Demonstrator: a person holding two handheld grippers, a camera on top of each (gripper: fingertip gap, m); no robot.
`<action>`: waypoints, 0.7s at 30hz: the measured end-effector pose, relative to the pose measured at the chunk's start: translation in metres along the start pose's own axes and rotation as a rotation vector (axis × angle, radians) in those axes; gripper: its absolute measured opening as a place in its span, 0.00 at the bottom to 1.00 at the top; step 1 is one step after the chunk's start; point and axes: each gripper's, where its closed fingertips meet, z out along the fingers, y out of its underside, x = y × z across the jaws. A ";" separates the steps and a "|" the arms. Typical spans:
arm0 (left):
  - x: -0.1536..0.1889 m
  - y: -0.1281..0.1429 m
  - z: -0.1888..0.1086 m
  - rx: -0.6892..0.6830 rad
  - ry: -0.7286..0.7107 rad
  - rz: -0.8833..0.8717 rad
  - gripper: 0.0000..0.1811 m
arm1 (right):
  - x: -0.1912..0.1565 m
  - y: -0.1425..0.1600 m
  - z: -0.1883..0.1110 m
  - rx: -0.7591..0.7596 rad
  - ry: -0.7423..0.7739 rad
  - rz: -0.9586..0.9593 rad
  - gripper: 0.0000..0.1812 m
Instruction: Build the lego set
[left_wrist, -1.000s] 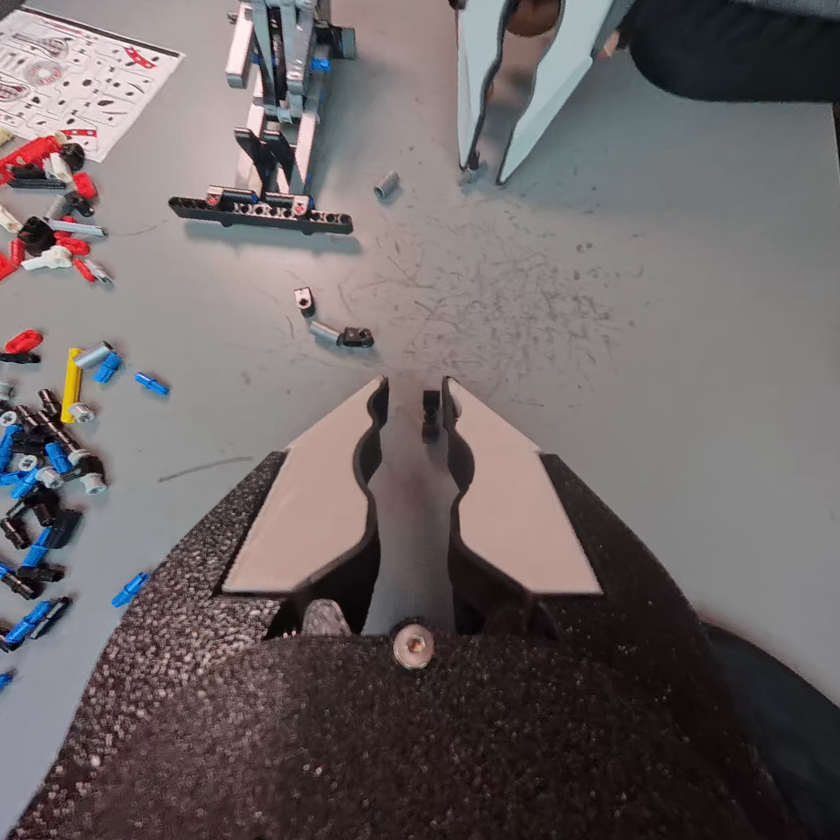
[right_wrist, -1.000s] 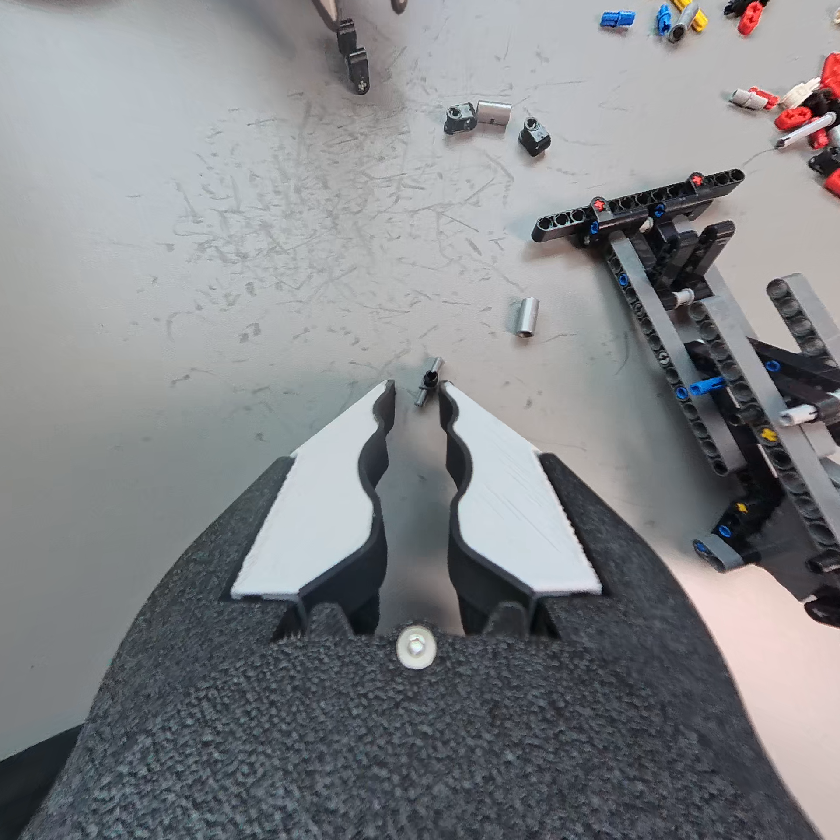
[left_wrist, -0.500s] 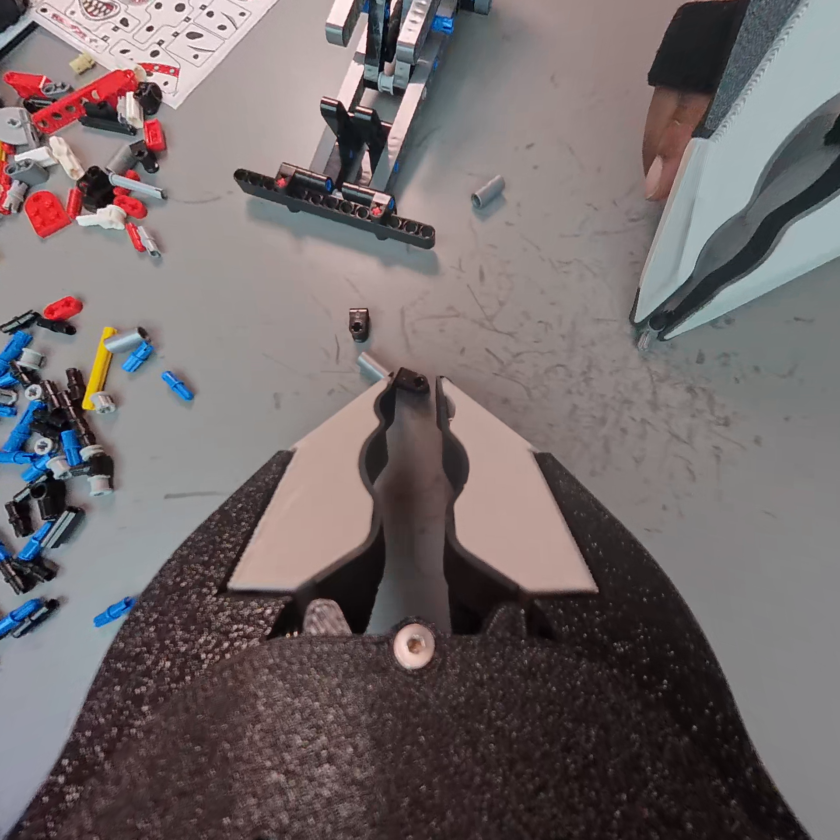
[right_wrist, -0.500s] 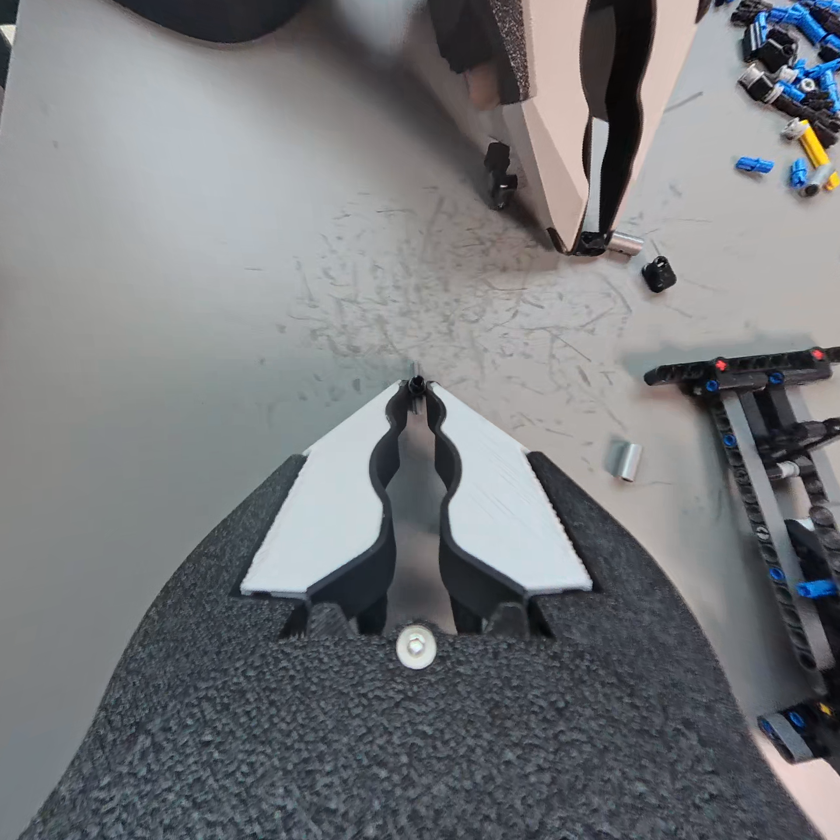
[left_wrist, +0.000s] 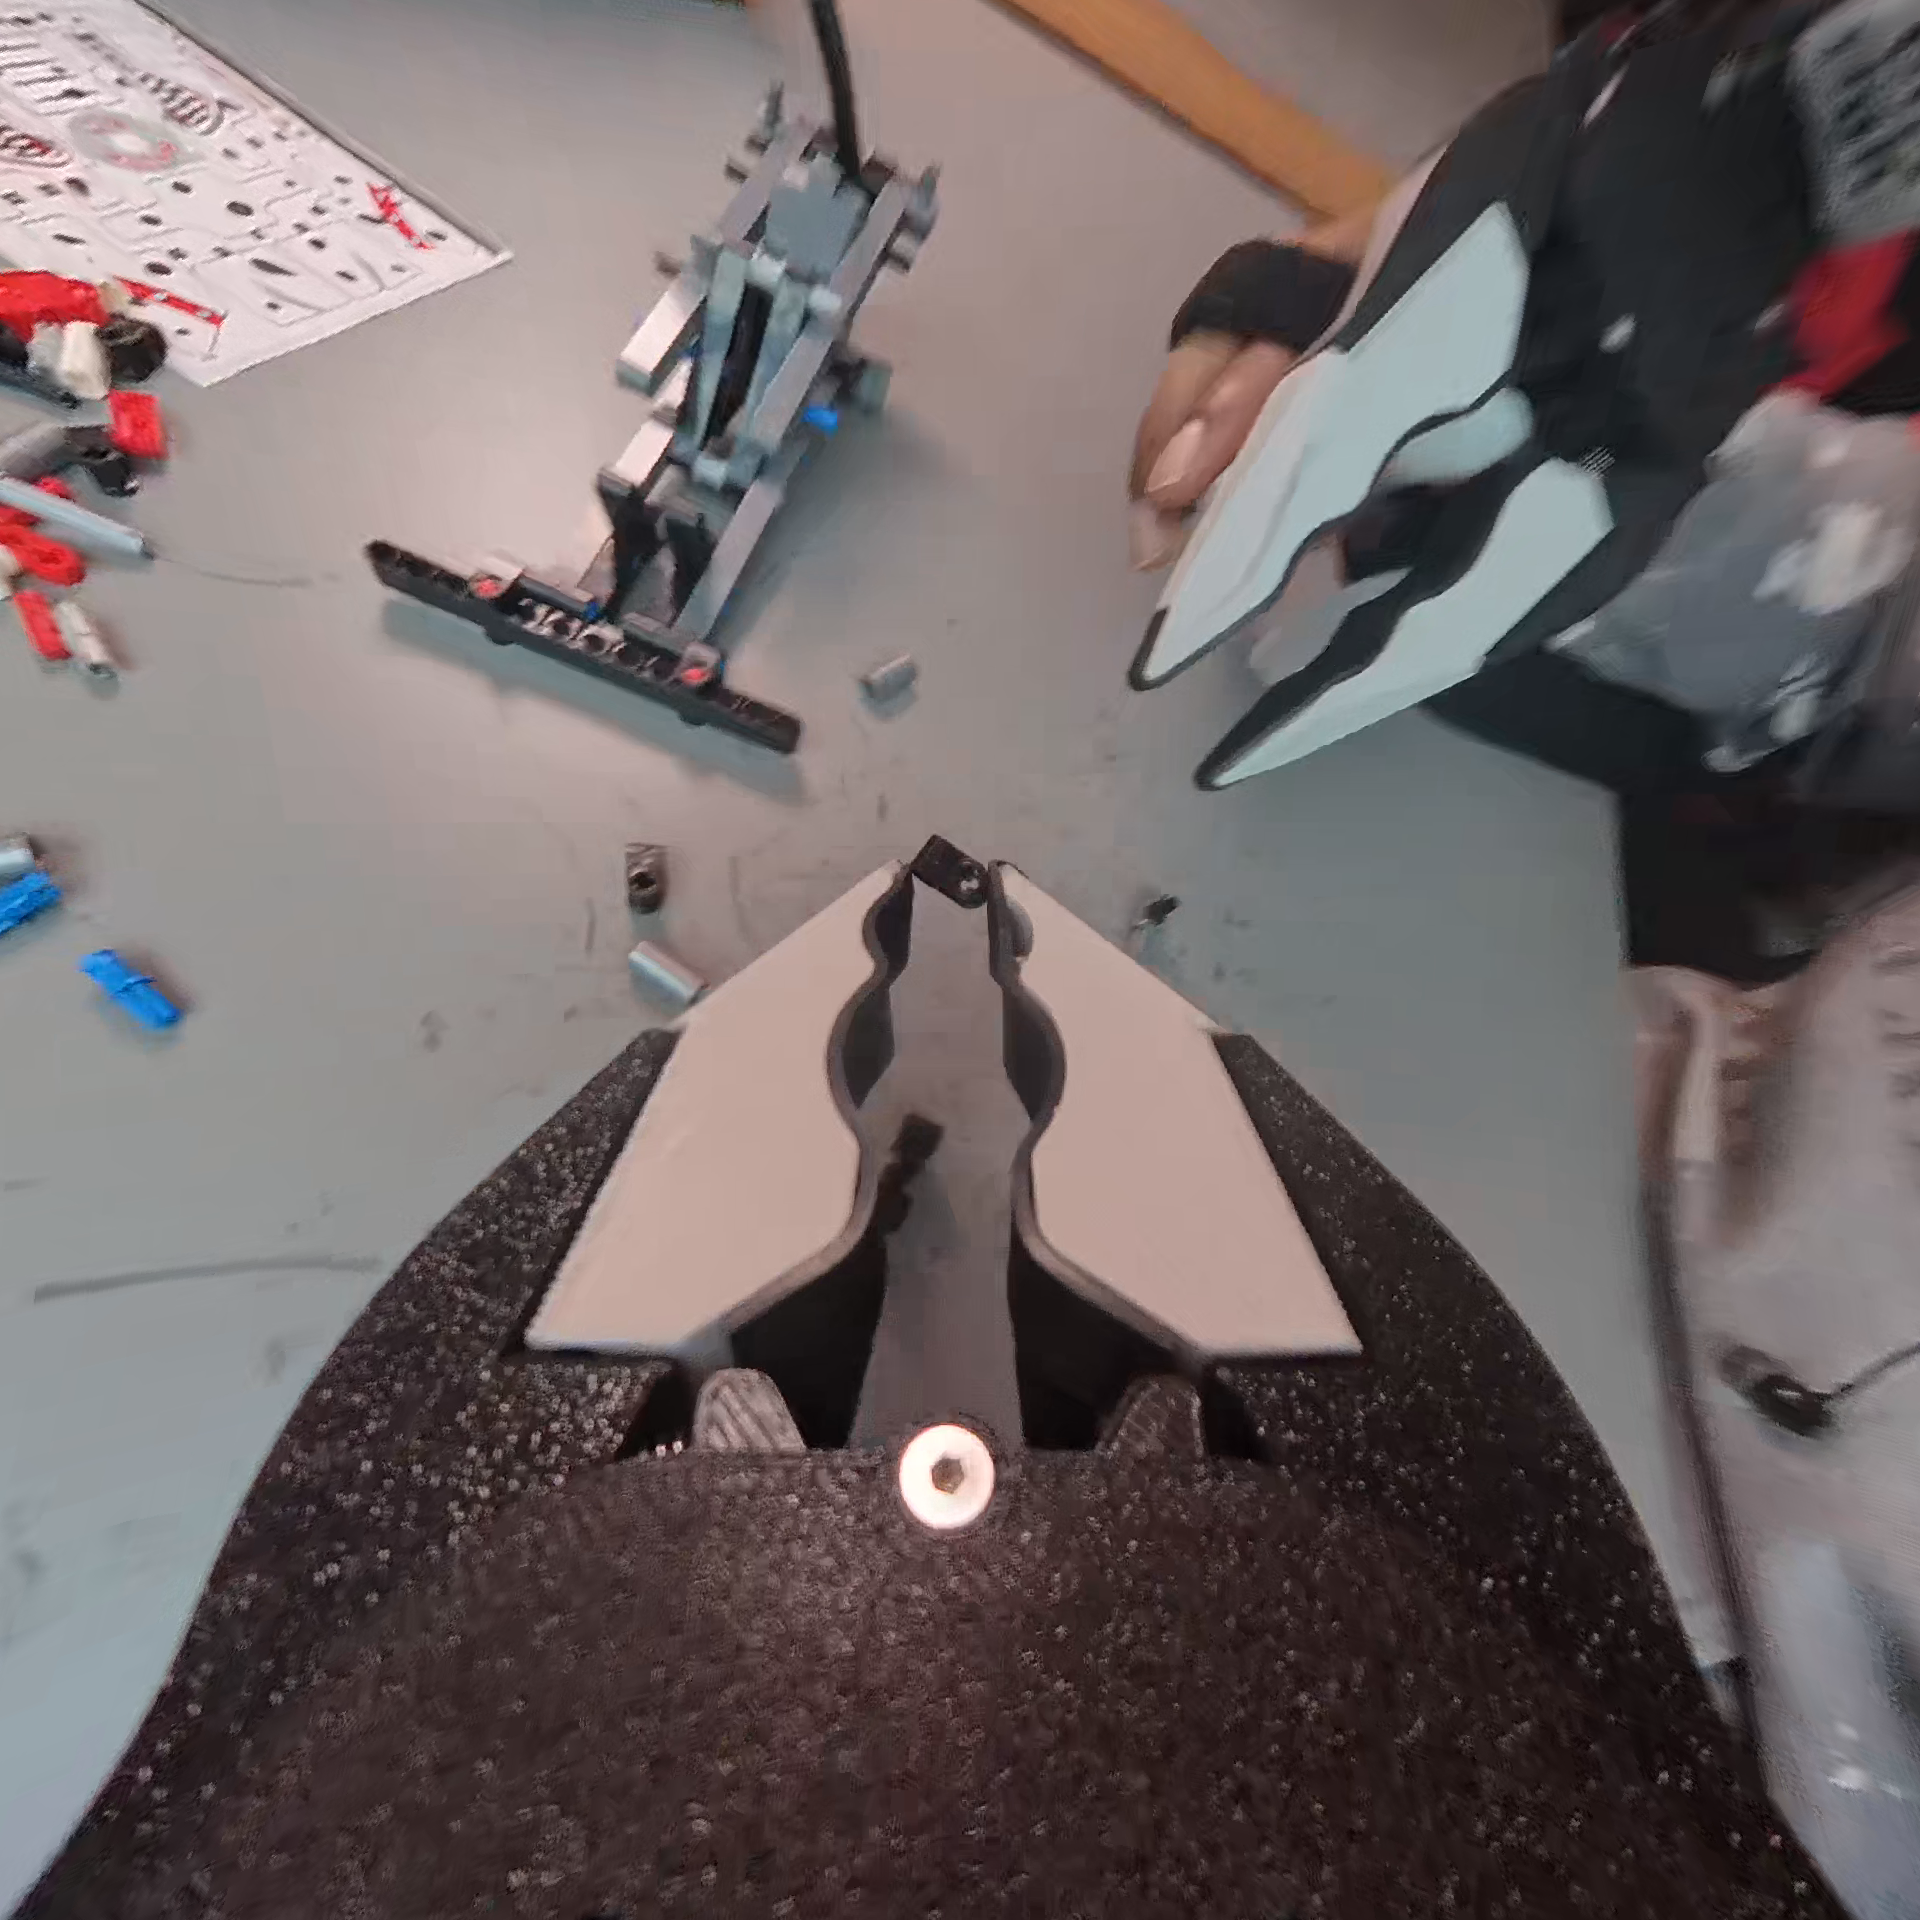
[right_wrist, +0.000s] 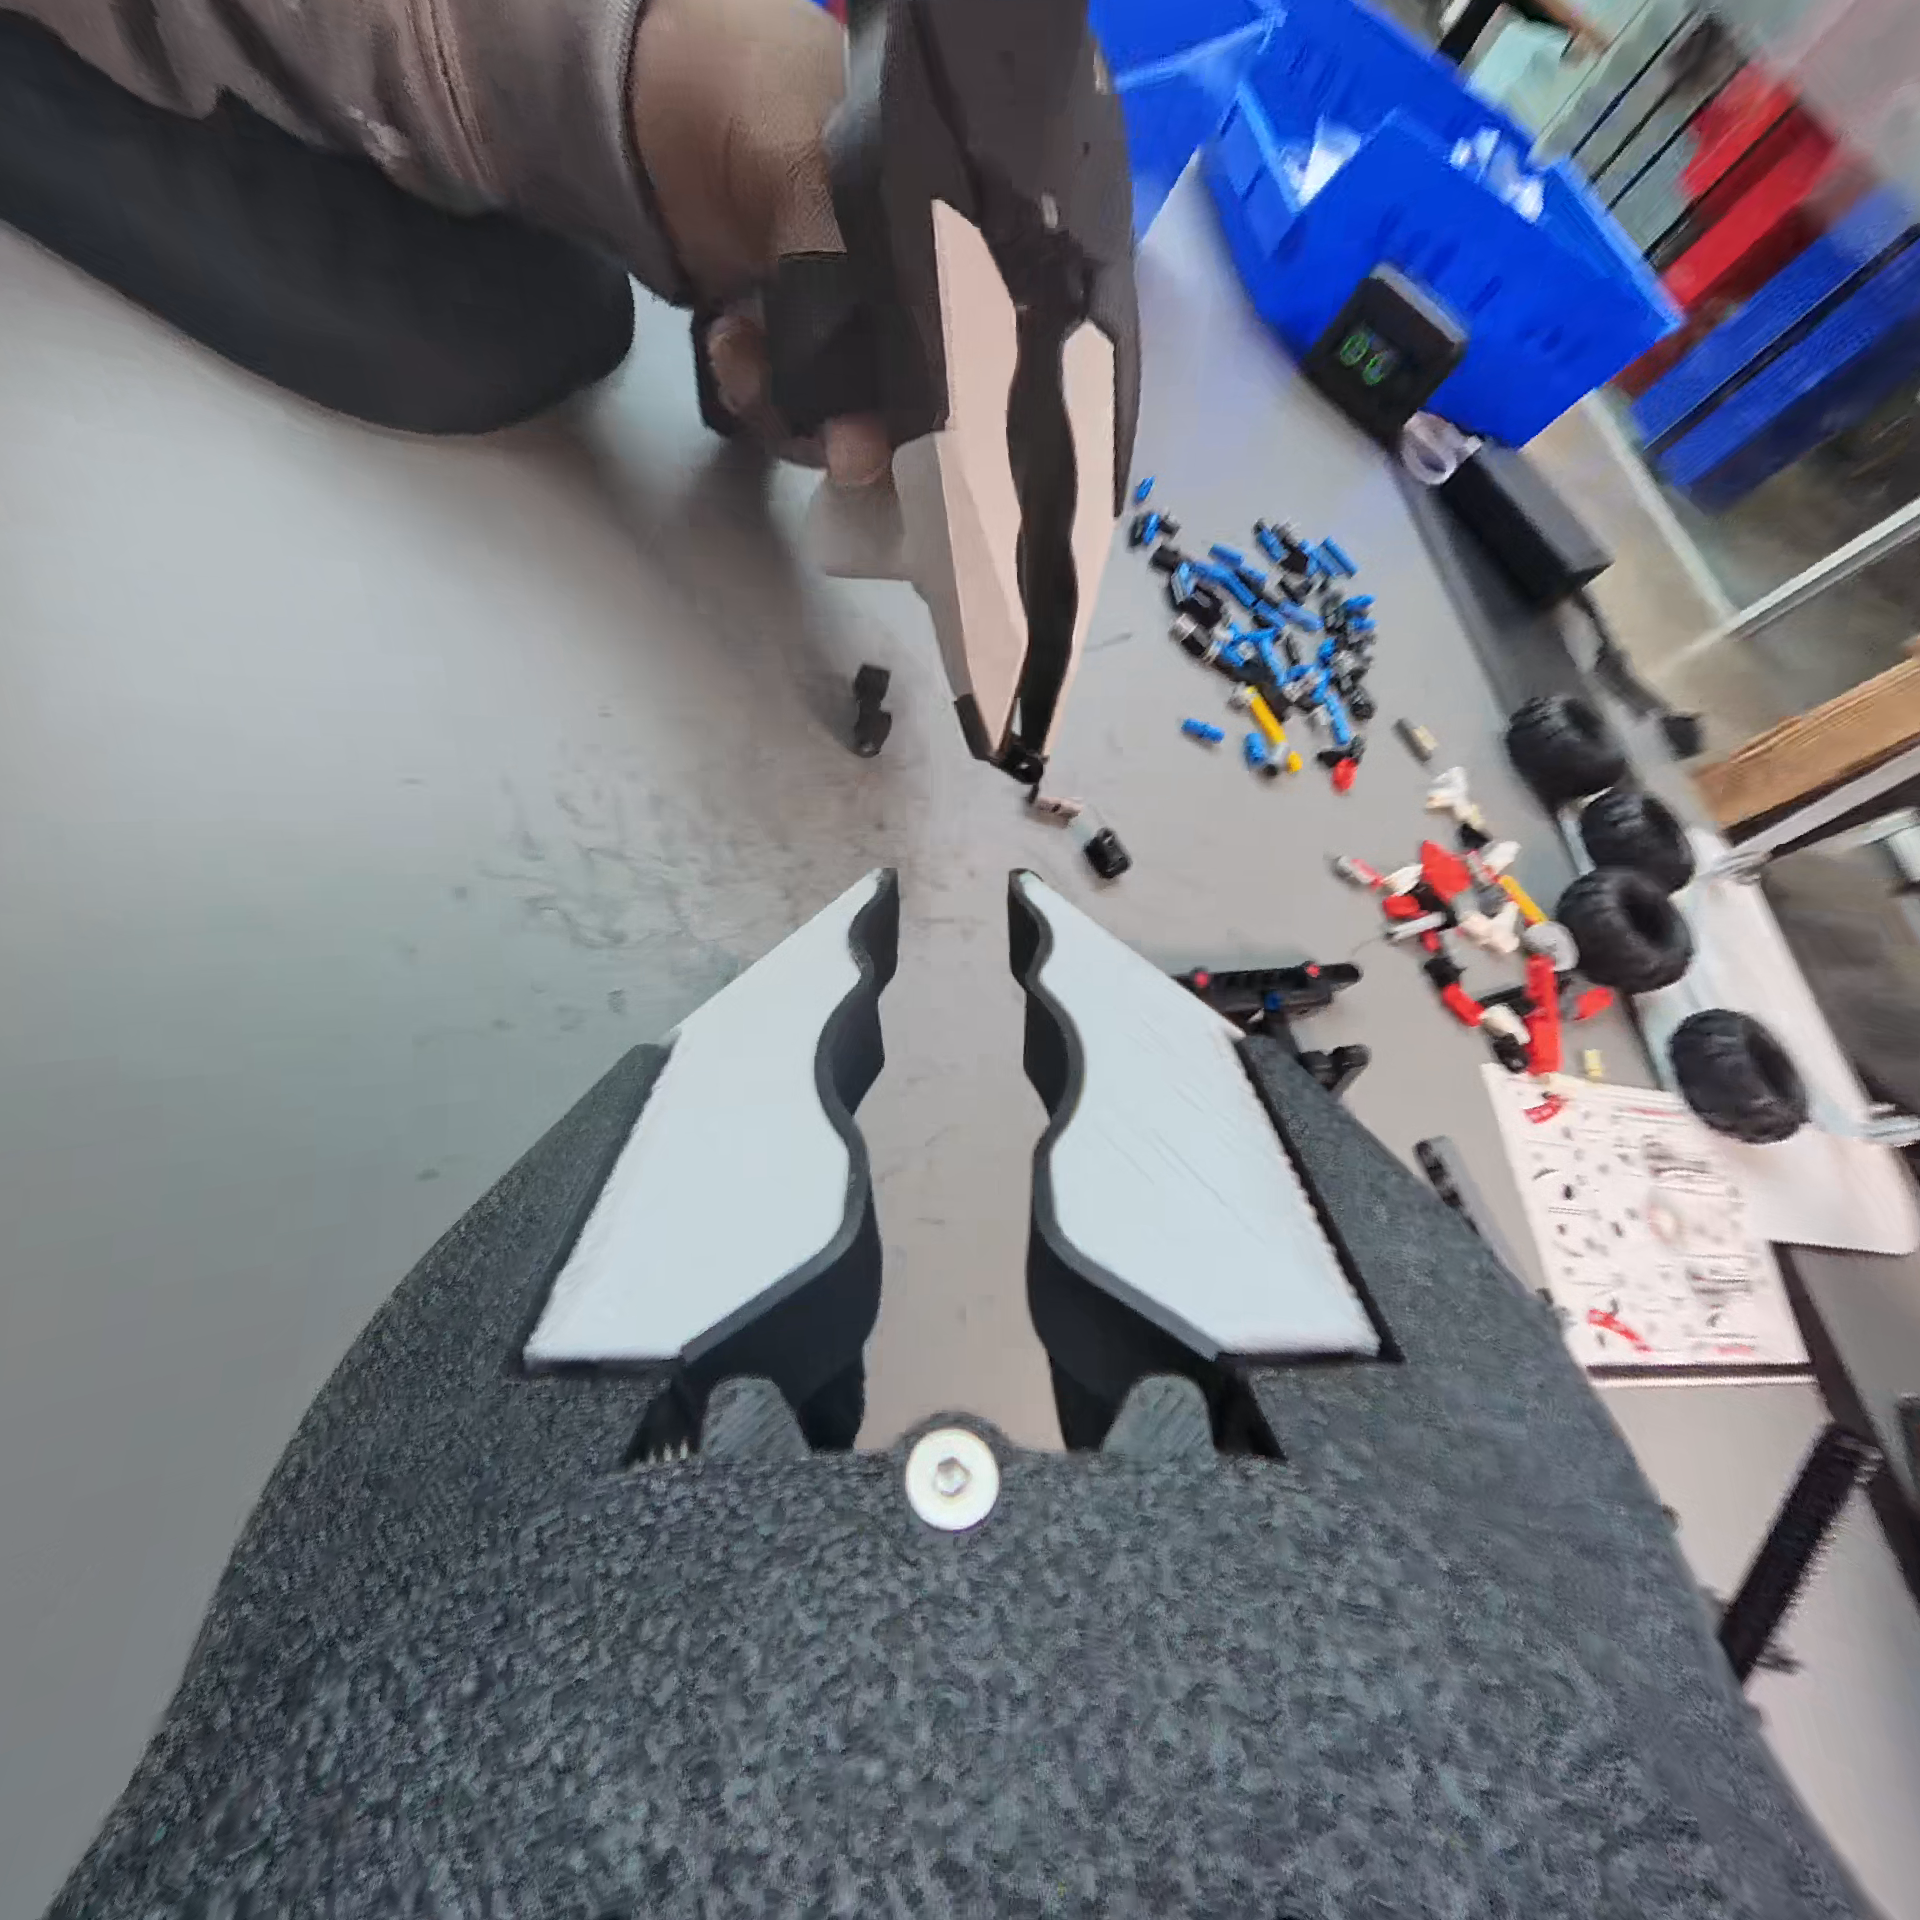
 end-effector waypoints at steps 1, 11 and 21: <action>0.012 -0.009 -0.004 0.055 0.081 -0.043 0.08 | 0.002 -0.008 -0.001 0.036 0.041 -0.052 0.11; 0.077 -0.044 -0.028 0.253 0.531 -0.241 0.05 | -0.002 -0.052 -0.008 0.188 0.199 -0.314 0.11; 0.084 -0.042 -0.027 0.261 0.522 -0.182 0.04 | -0.007 -0.059 -0.012 0.260 0.116 -0.170 0.10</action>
